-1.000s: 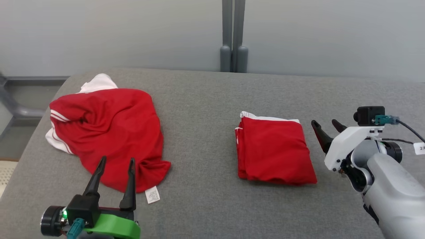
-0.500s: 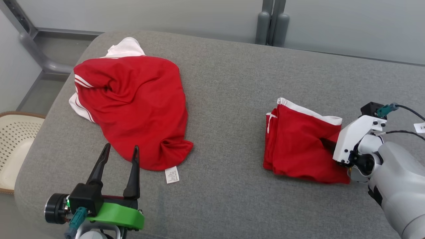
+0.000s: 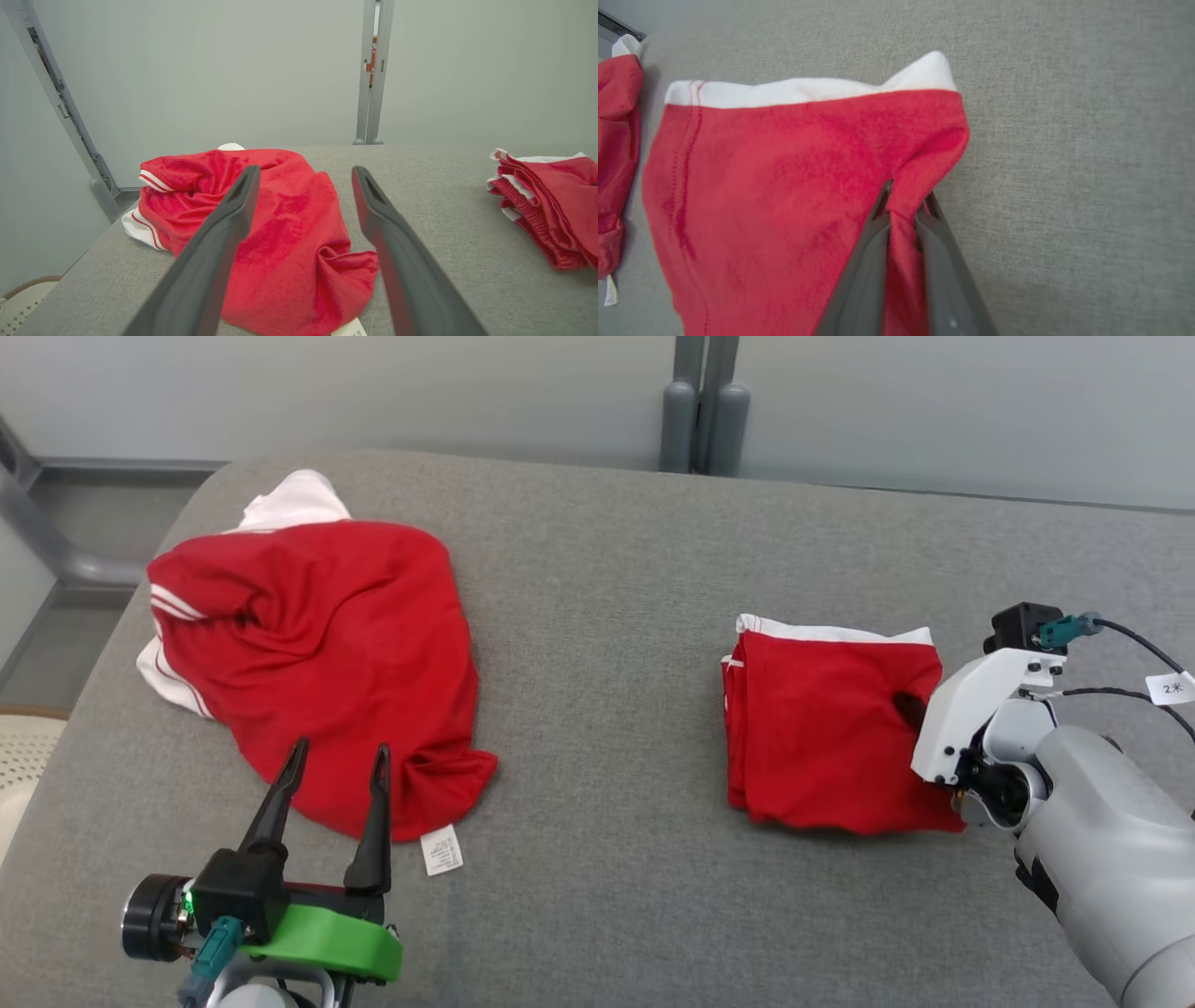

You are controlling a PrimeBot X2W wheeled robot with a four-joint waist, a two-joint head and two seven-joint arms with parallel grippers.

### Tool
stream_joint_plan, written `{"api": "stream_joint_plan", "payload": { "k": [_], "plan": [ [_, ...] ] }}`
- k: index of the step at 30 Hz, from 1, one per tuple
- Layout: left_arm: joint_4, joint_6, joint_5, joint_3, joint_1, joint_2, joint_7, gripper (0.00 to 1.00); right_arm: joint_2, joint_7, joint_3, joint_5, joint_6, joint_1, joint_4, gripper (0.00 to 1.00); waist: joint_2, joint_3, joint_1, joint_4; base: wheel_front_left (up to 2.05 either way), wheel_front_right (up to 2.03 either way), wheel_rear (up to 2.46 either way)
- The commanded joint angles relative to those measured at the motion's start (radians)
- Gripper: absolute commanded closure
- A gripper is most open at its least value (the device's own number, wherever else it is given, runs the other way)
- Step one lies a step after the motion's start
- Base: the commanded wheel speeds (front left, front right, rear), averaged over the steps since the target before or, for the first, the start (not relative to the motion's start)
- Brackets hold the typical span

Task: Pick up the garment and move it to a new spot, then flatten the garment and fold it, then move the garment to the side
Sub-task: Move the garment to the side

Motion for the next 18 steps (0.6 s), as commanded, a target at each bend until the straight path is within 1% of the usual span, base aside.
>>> {"api": "stream_joint_plan", "payload": {
  "k": [1,7,13,18],
  "plan": [
    [-0.002,-0.005,0.010,-0.002,0.003,0.004,0.000,0.00,-0.015,-0.012,0.014,0.002,-0.001,0.007,-0.011,1.00,0.0000,-0.041,-0.0001,-0.074,0.00,0.00,0.00],
    [0.000,-0.017,0.011,-0.038,-0.012,-0.004,0.000,0.00,-0.051,-0.031,0.065,0.017,-0.001,0.001,-0.047,1.00,0.0000,-0.058,-0.0001,-0.206,0.00,0.00,0.00],
    [0.007,-0.029,0.004,-0.081,-0.039,-0.014,0.000,0.00,-0.081,-0.055,0.109,0.039,-0.001,-0.017,-0.084,1.00,0.0000,-0.045,-0.0001,-0.347,0.00,0.00,0.00],
    [0.013,-0.037,0.009,-0.117,-0.072,-0.012,0.000,0.00,-0.091,-0.099,0.138,0.065,-0.001,-0.038,-0.126,1.00,0.0000,-0.001,-0.0001,-0.428,0.00,0.00,0.00]
  ]
}}
